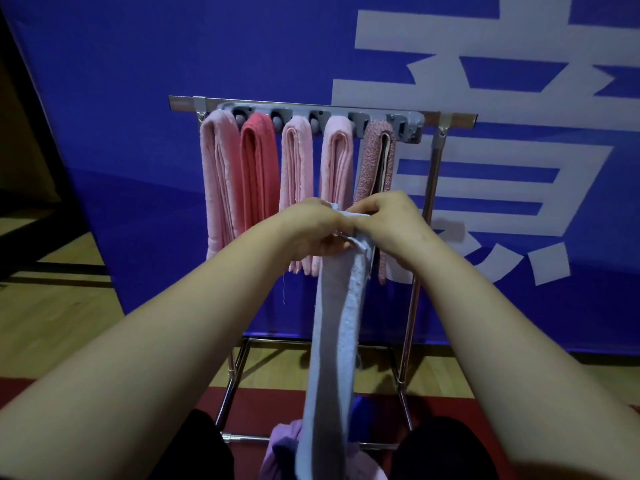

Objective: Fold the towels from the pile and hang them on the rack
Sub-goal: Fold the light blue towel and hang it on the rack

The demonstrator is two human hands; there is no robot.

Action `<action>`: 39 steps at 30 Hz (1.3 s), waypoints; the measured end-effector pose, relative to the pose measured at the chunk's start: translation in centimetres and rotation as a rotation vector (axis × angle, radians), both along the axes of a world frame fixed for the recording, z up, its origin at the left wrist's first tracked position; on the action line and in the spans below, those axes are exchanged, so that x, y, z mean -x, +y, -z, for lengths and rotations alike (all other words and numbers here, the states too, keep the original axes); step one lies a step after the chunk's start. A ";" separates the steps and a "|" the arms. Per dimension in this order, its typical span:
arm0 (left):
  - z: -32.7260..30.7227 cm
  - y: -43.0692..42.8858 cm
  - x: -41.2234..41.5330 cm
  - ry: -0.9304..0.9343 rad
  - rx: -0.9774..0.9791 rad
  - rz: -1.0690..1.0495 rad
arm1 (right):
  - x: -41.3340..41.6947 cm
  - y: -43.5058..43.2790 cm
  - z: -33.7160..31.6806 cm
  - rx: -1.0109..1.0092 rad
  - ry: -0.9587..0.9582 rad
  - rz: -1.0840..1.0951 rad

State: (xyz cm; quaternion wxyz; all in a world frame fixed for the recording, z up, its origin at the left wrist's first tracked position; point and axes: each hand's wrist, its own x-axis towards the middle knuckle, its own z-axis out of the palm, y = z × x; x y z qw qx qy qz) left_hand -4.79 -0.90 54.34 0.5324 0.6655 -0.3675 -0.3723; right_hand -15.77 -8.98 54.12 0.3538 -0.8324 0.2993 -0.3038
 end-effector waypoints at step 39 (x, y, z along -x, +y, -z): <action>-2.2 1.0 -0.9 -0.176 0.137 -0.050 | -0.5 1.1 11.7 -0.360 -0.245 0.022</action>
